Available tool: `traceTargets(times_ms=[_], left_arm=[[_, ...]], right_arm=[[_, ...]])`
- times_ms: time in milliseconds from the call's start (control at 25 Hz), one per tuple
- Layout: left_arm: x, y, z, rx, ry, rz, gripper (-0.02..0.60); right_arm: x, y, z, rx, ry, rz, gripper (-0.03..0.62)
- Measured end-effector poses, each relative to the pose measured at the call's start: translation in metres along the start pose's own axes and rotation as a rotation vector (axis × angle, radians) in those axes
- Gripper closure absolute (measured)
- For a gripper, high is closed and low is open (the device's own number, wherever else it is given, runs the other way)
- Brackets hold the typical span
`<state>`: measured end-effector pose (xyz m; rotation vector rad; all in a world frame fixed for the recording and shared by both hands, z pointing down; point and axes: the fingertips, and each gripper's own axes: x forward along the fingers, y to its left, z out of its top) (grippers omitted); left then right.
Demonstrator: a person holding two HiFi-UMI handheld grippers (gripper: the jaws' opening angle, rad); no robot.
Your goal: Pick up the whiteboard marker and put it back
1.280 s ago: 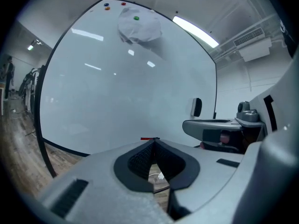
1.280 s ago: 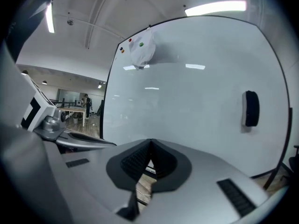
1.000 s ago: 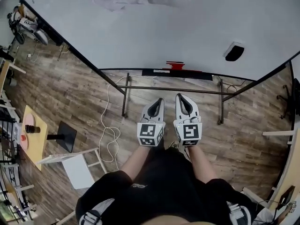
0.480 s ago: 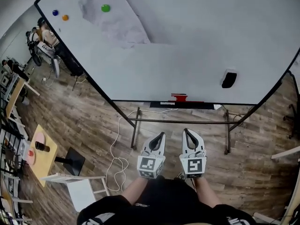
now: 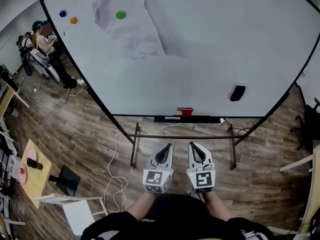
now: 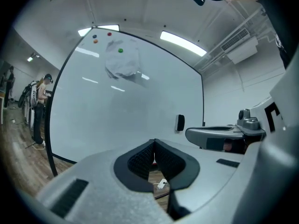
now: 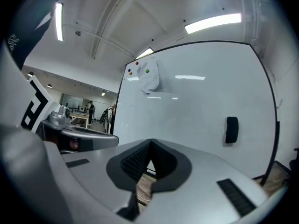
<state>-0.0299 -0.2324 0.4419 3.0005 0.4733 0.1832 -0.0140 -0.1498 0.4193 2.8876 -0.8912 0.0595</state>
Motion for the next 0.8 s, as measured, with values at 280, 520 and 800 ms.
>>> traceTargets(times_ms=[280,520,800], left_arm=[[-0.001,0.006,0.003,0.008,0.000,-0.002,0.574],[0.006,0.012,0.002,0.013,0.007,-0.008,0.574],[0.003,0.010,0.001,0.005,0.008,-0.004,0.574]], right_arm=[[0.004,0.002,-0.001,0.016,0.013,-0.003,0.591],[0.009,0.001,-0.006,0.028,0.006,-0.007,0.591],[0.005,0.001,-0.007,0.030,0.015,-0.008,0.591]])
